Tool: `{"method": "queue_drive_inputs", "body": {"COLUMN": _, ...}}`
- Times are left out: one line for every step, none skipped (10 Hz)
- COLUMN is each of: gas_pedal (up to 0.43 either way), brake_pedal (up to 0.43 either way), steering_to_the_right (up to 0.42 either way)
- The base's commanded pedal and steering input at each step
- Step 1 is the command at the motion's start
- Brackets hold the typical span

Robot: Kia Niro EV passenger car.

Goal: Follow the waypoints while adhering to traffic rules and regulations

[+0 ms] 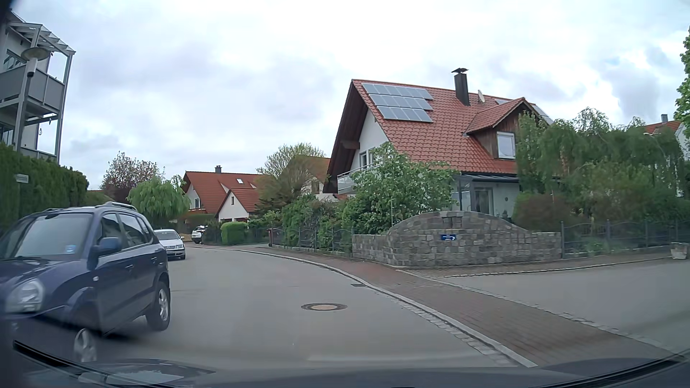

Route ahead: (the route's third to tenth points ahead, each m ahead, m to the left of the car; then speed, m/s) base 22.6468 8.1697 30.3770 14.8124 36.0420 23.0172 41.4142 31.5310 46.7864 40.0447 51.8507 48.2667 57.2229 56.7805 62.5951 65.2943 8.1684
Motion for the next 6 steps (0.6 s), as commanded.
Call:
{"method": "queue_drive_inputs", "body": {"gas_pedal": 0.169, "brake_pedal": 0.006, "steering_to_the_right": -0.104}}
{"method": "queue_drive_inputs", "body": {"gas_pedal": 0.169, "brake_pedal": 0.012, "steering_to_the_right": -0.11}}
{"method": "queue_drive_inputs", "body": {"gas_pedal": 0.169, "brake_pedal": 0.012, "steering_to_the_right": -0.118}}
{"method": "queue_drive_inputs", "body": {"gas_pedal": 0.169, "brake_pedal": 0.006, "steering_to_the_right": -0.122}}
{"method": "queue_drive_inputs", "body": {"gas_pedal": 0.169, "brake_pedal": 0.012, "steering_to_the_right": -0.124}}
{"method": "queue_drive_inputs", "body": {"gas_pedal": 0.169, "brake_pedal": 0.012, "steering_to_the_right": -0.123}}
